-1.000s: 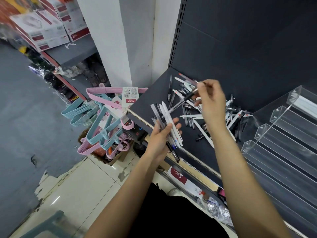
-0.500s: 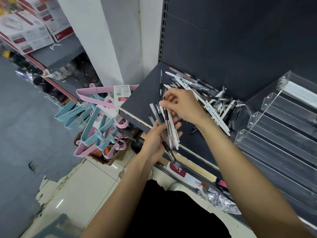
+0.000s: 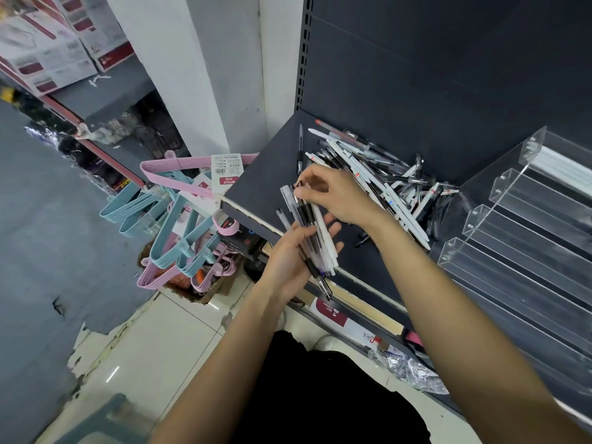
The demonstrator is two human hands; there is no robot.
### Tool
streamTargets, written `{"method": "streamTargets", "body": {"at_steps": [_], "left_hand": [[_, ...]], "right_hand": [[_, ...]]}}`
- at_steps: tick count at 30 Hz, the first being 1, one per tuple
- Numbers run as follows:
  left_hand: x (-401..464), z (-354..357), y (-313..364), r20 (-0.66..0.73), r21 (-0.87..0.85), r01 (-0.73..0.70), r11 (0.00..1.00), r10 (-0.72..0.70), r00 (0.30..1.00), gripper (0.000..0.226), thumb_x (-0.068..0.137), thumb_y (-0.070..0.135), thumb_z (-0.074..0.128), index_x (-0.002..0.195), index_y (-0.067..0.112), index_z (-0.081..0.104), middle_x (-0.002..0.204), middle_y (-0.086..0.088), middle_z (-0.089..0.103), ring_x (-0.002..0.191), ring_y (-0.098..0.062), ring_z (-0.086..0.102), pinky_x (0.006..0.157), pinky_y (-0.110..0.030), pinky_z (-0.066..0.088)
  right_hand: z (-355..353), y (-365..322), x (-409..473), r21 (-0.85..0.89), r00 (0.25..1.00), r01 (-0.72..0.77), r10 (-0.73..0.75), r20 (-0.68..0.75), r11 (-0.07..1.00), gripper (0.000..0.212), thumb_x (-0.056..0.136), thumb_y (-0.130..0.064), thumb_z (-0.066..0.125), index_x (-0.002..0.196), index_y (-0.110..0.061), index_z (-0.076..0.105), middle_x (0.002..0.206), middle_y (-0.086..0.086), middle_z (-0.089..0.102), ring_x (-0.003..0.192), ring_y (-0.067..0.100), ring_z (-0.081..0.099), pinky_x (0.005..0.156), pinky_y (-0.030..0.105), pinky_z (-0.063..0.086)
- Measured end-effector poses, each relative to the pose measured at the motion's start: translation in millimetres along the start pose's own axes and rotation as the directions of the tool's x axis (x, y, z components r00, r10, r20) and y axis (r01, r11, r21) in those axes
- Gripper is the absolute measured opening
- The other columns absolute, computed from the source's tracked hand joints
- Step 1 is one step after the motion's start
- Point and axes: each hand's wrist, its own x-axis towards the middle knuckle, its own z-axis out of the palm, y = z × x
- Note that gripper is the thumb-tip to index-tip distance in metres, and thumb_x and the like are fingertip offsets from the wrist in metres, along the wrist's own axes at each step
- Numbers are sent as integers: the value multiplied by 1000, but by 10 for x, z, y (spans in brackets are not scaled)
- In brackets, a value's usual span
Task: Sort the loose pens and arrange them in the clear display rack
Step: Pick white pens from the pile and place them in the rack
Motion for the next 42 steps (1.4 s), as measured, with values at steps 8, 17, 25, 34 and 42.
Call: {"method": "streamTargets", "body": {"at_steps": [8,17,25,34,42], "left_hand": [[21,15,-45,-71,69,-48,996,53,996,26,96,-1,46,119,4,56,97,-9,68,86,-16,68,77,-34,58],[250,-42,97,-120,-201,-351,914,333,935,33,99,-1,37,123,15,51,92,2,61,72,-8,58,76,-29,55],[315,-105,190,-139,-169,-388,906,367,920,40,98,0,39,134,17,46,101,1,64,80,-9,60,94,-38,48],[205,-64,135,-115,17,-197,980,197,974,34,98,-3,37,116,19,55,111,-4,69,92,-16,67,91,-45,53],[150,38,-9,-45,81,10,997,-7,999,33,96,-2,43,128,3,50,112,-11,70,96,-21,70,84,-47,56]], "right_hand": [[94,-17,-49,-8,997,-36,35,-71,999,19,87,-30,66,100,-15,63,82,-16,57,71,1,47,70,20,40],[334,-2,-999,342,893,-355,424,-153,870,28,83,-34,70,98,-17,54,83,-6,67,77,5,65,71,19,52],[262,60,-1195,587,859,-277,470,-204,761,14,81,-3,70,86,-16,69,82,-3,69,71,3,63,64,16,51],[-391,-22,-929,605,873,-63,337,-352,794,23,93,1,52,99,-16,67,92,4,55,86,13,61,85,26,53],[-467,-221,-309,137,976,-109,132,-176,985,21,79,-16,74,92,-28,62,80,-6,66,67,10,59,68,26,50]]}}
